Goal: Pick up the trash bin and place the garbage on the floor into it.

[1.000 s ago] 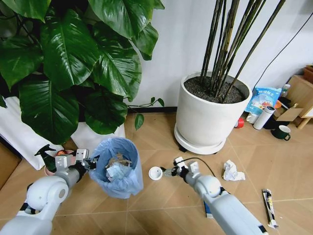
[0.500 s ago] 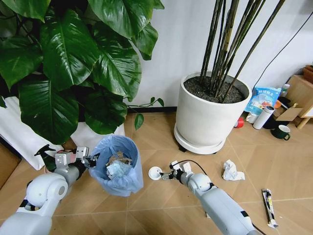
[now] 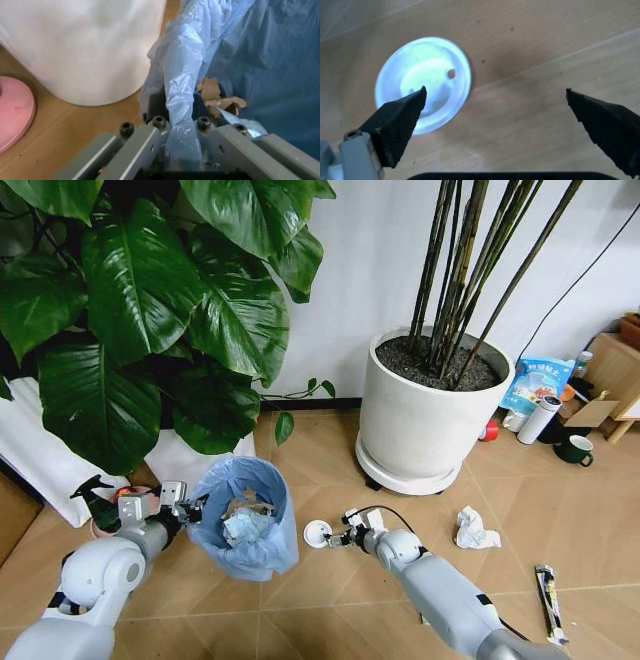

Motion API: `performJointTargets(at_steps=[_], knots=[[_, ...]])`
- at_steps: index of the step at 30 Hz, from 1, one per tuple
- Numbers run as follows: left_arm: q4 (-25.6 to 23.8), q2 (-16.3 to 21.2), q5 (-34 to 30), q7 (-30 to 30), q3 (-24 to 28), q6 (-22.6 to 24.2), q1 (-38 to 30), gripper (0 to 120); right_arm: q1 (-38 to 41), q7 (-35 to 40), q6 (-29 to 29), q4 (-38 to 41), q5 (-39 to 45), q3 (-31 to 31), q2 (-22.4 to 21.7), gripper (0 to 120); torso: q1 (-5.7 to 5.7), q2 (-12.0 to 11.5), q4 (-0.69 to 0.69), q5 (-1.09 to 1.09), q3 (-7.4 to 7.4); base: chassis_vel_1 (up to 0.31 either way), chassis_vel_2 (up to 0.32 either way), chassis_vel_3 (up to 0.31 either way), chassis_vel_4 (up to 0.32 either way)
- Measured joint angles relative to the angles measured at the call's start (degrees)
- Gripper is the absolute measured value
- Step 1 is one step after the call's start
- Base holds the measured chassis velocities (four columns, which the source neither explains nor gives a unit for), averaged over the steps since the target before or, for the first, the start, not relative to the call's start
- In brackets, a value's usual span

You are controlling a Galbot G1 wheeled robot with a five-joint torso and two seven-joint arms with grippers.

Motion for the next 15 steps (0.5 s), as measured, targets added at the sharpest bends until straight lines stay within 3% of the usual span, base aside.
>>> performJointTargets(at_steps=[15], knots=[[-0.6,-0.4,0.2,-0.2,0.1,0.0,0.4,0,1.4,0.2,0.0,-4.0,0.6,0.3,1.7,95,0.0,0.0,0.0,0.0,0.0,0.0,0.0,0.0,0.0]])
